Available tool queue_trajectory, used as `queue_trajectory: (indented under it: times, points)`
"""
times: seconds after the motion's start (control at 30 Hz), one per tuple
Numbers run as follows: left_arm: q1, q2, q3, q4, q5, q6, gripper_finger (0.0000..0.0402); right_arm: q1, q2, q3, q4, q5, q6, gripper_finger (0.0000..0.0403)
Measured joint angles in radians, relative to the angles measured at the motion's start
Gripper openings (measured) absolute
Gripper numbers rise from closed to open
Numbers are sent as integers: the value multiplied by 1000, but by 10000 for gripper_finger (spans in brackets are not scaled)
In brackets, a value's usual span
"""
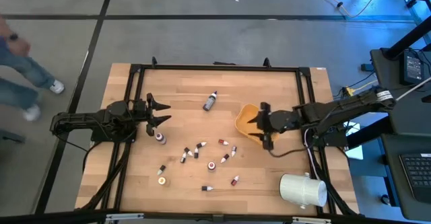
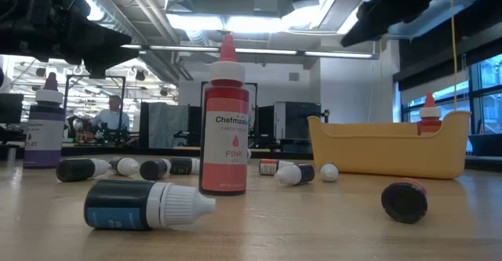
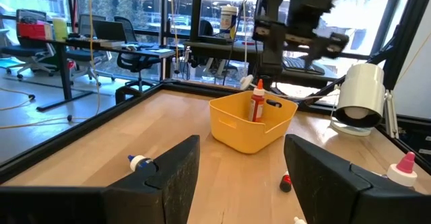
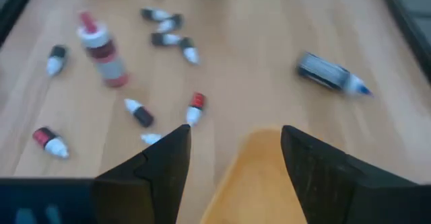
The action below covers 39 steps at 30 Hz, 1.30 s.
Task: Pick & Place food coloring
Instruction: Put the small purple food coloring bottle in the yellow bin
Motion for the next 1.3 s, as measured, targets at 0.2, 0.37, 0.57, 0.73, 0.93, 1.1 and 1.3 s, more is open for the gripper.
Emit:
queue_trajectory:
  times: [0.2,0.37,0.57,0.73,0.93,1.1,1.3]
  points:
    - [0,0,0,0,0,0,212,7,187,94,18,-111,-146,205]
    - [0,0,0,0,0,-1,212,7,361,179,-52,-158,-268,194]
    - [0,0,0,0,0,-1,212,7,526,232,-71,-234,-308,184]
    - [0,0,0,0,0,0,212,7,615,245,-70,-234,-360,175]
    - [1,0,0,0,0,-1,212,6,672,245,-56,-232,-379,170]
    - [1,0,0,0,0,-1,212,6,709,245,-19,-230,-386,169]
    - [1,0,0,0,0,0,212,6,745,249,-11,-233,-402,168]
